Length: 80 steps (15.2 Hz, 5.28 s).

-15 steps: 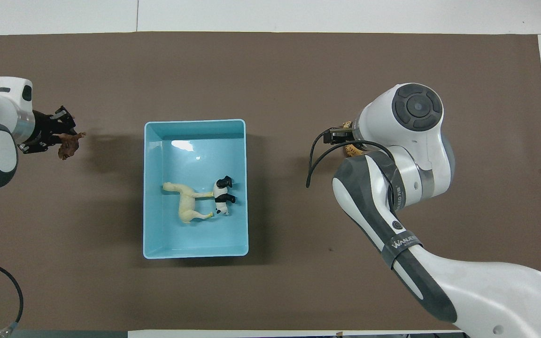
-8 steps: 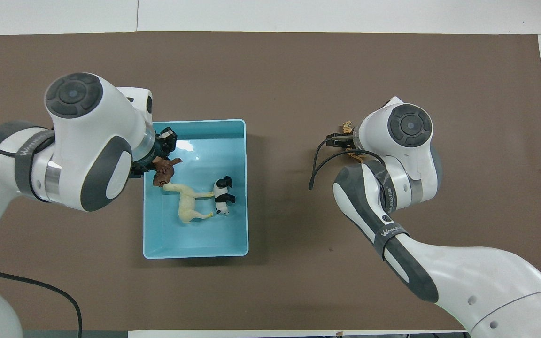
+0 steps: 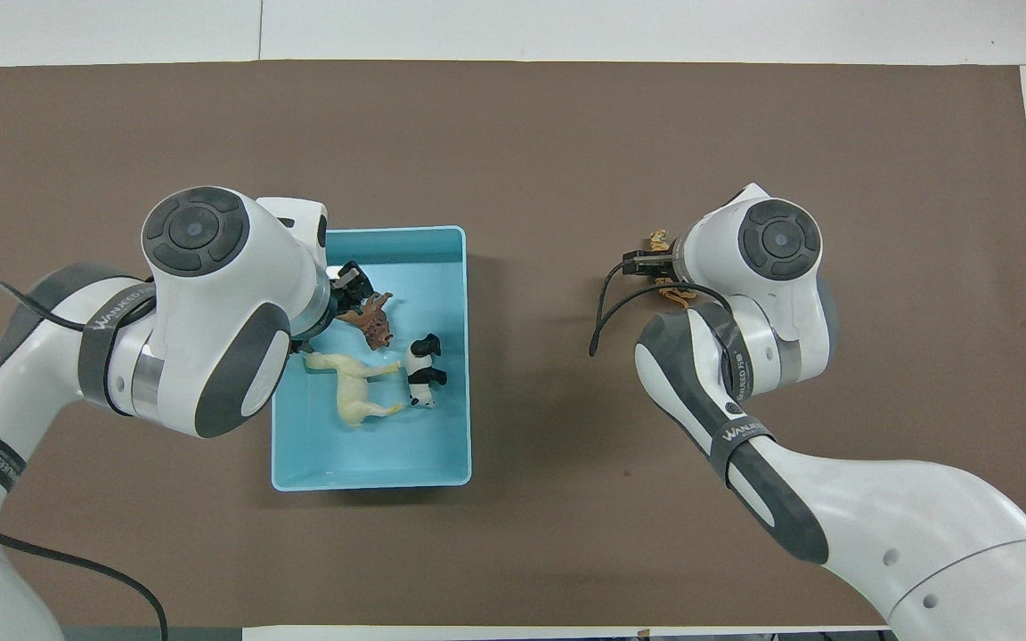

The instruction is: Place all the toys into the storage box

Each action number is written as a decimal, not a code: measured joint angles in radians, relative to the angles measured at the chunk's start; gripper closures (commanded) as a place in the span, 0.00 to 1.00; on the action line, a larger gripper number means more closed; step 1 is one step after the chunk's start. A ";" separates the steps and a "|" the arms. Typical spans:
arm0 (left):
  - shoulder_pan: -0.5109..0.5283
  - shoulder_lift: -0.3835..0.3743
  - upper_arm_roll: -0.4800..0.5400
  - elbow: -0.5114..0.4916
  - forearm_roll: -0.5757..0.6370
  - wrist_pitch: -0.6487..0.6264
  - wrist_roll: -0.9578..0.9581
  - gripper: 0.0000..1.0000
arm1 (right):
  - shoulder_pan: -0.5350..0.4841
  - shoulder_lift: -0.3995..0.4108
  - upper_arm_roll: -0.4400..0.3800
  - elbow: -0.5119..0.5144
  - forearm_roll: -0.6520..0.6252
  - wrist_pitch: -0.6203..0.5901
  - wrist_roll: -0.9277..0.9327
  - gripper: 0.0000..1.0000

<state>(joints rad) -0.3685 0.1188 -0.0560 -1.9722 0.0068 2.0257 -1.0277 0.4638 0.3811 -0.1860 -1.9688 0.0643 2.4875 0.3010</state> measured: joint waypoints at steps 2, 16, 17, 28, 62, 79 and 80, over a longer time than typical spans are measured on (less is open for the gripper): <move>0.000 -0.016 0.008 0.018 0.000 -0.041 0.006 0.00 | 0.000 0.000 0.000 -0.008 0.000 0.006 0.000 0.00; 0.233 -0.221 0.036 0.109 0.001 -0.342 0.692 0.00 | 0.001 -0.012 0.003 -0.081 -0.001 0.123 -0.001 1.00; 0.238 -0.221 0.037 0.112 0.001 -0.346 0.715 0.00 | 0.001 -0.012 0.003 -0.081 -0.001 0.123 -0.001 1.00; 0.278 -0.209 0.038 0.160 0.012 -0.414 0.900 0.00 | 0.008 -0.015 0.006 0.195 -0.001 -0.229 -0.001 1.00; 0.345 -0.197 0.023 0.243 0.072 -0.488 1.050 0.00 | 0.130 -0.021 -0.066 0.485 0.153 -0.504 0.193 0.00; 0.343 -0.087 0.026 0.371 0.046 -0.534 1.050 0.00 | -0.369 -0.248 -0.070 0.437 0.053 -0.832 -0.363 0.00; 0.343 -0.090 0.026 0.371 0.046 -0.535 1.050 0.00 | -0.370 -0.277 -0.069 0.413 0.040 -0.839 -0.363 0.00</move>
<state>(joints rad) -0.0250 0.0286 -0.0296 -1.6012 0.0528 1.4908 0.0225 0.0939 0.1043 -0.2553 -1.5562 0.1038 1.6481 -0.0620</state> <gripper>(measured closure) 0.000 0.000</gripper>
